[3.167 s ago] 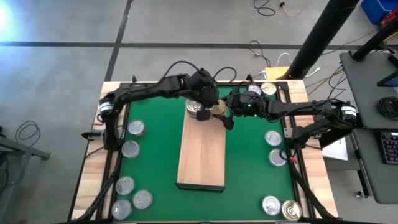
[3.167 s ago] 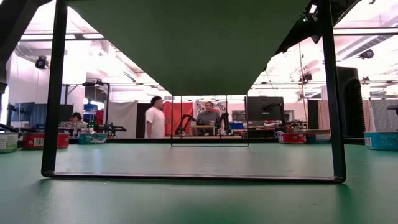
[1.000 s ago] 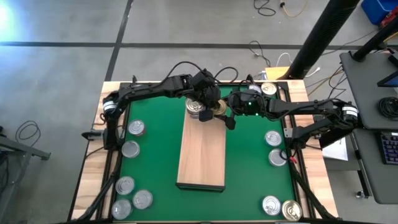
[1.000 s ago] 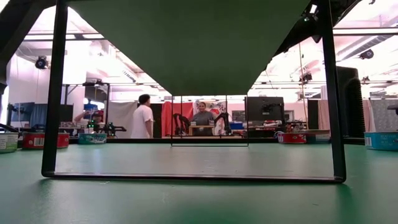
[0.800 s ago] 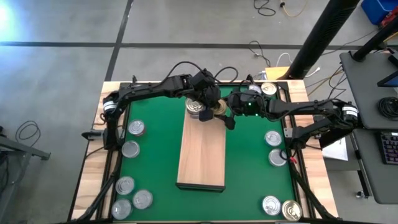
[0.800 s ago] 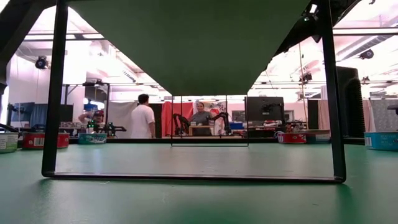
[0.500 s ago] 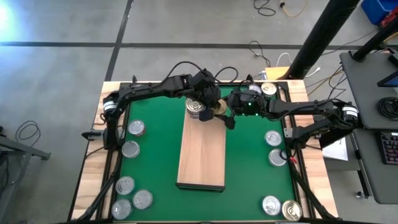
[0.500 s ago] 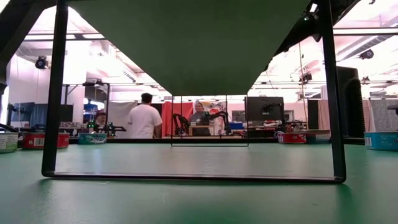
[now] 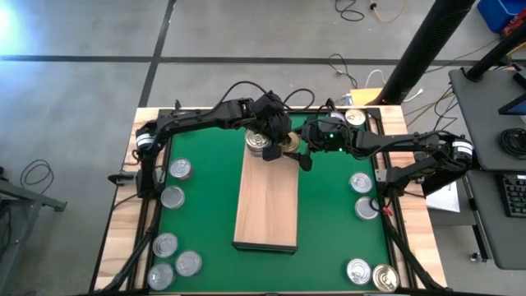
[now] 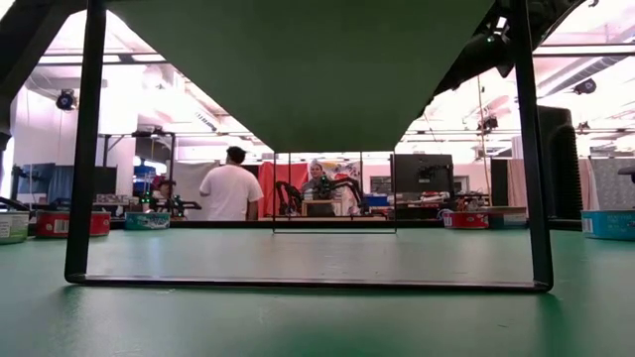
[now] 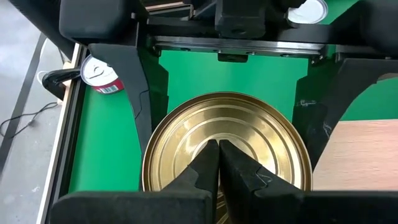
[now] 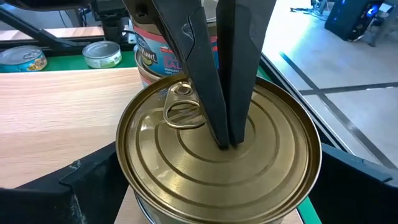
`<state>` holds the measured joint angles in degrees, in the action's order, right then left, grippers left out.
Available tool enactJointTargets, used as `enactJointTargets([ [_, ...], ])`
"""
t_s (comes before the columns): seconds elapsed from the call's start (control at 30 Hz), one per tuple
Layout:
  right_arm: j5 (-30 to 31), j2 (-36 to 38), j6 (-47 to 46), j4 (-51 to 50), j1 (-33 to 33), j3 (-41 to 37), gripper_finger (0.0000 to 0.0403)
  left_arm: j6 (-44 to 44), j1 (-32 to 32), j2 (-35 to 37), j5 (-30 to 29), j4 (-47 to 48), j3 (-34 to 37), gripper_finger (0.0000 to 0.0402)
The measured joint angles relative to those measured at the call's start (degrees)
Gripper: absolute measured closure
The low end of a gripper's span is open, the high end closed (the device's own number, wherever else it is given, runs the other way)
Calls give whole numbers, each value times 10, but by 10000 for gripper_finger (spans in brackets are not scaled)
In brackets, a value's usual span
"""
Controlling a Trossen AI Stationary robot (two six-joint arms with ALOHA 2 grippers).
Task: Stack canned seafood by type on shelf
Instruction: Stack the green tuna can on top of the other green tuna can on the shelf
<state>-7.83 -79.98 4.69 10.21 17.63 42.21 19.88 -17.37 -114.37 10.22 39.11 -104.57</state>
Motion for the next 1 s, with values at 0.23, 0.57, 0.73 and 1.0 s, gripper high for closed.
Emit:
enactJointTargets([
  [0.23,44,4,6,8,-2,-2,3,7,-2,0,28,-5,1,400],
  [0.57,-68,4,-83,18,23,-4,3,7,-5,-1,33,-17,1,354],
  [0.73,-3,4,-31,-1,15,-4,3,4,-7,-1,33,-15,2,336],
  [1.0,19,-1,-47,7,21,-5,3,-10,-7,-2,28,-19,2,315],
])
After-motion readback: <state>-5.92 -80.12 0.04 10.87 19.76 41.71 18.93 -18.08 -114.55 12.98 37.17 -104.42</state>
